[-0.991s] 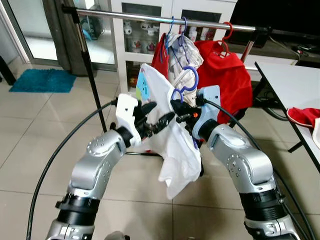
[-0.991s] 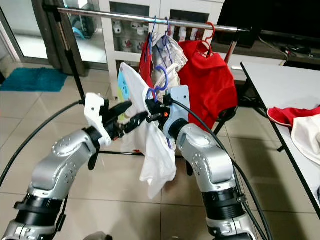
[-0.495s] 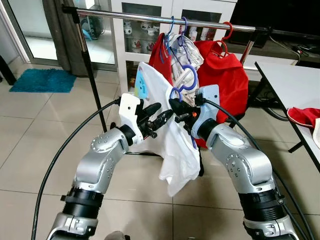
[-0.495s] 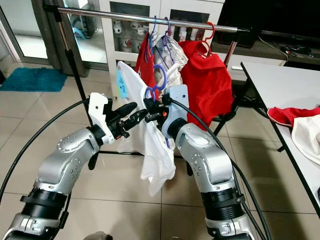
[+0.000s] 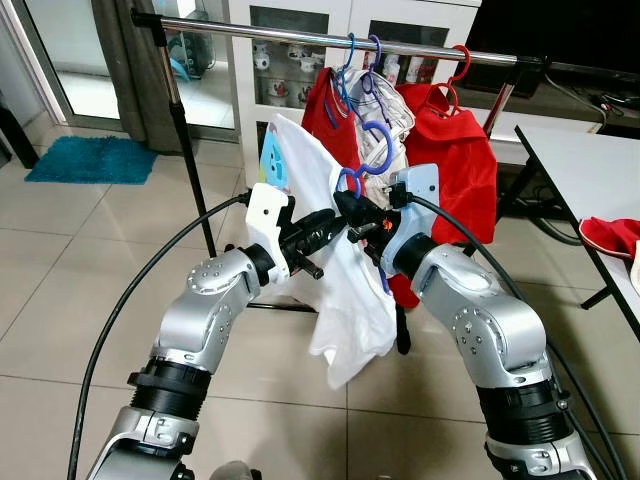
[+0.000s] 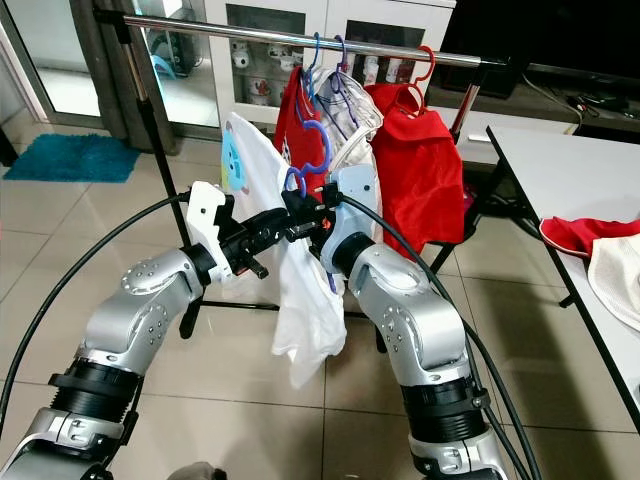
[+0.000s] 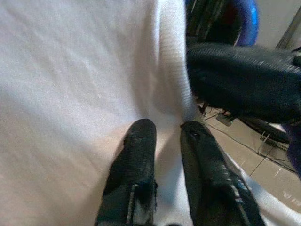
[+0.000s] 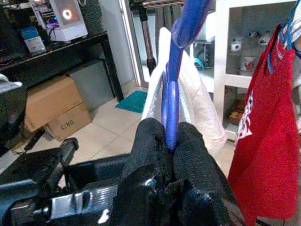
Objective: Hang hanger
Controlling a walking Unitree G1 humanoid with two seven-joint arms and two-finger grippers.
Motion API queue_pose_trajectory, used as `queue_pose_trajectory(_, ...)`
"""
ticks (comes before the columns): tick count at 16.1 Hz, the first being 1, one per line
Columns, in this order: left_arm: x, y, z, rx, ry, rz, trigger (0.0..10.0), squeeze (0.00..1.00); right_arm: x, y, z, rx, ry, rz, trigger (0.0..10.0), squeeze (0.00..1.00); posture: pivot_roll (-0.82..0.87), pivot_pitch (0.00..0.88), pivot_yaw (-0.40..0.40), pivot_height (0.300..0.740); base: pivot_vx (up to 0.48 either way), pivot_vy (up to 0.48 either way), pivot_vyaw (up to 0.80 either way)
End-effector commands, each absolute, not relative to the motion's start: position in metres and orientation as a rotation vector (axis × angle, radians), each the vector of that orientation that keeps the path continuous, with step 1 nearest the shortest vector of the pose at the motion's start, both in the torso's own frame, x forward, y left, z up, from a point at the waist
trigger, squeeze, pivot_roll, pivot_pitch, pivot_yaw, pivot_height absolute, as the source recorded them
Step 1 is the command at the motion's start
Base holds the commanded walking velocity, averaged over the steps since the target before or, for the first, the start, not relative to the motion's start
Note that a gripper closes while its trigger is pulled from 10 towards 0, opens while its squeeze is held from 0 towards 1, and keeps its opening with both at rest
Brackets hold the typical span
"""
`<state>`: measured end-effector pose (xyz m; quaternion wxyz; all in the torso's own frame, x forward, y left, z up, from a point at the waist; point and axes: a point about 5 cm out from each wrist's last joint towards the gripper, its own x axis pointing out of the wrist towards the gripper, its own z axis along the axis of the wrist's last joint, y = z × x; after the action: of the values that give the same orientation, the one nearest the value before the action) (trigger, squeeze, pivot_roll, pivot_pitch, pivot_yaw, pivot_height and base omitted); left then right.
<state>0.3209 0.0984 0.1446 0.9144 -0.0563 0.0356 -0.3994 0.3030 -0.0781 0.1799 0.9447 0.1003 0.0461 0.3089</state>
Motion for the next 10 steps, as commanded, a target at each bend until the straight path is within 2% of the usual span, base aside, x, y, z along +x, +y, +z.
queue_pose_trajectory(1,0.324,0.096,0.149,-0.099,0.06,-0.839,0.0,0.0,0.303,-0.078,0.195,0.206,0.035,0.648,10.0,0.0,-0.12,0.0,-0.058,0.74,0.0,0.0,0.0)
queue_pose_trajectory(8,0.315,0.097,0.153,-0.128,0.011,-0.887,0.0,0.0,0.306,-0.083,0.188,0.201,0.059,0.594,10.0,0.0,-0.12,0.0,-0.069,0.74,0.0,0.0,0.0)
queue_pose_trajectory(9,0.309,0.097,0.152,-0.052,-0.005,-0.897,10.0,0.0,0.307,-0.085,0.187,0.199,0.067,0.579,10.0,0.0,-0.12,0.0,-0.074,0.74,0.0,0.0,0.0)
queue_pose_trajectory(10,0.306,0.098,0.152,0.014,-0.027,-0.894,10.0,0.0,0.308,-0.086,0.186,0.199,0.069,0.57,10.0,0.0,-0.12,0.0,-0.076,0.74,0.0,0.0,0.0)
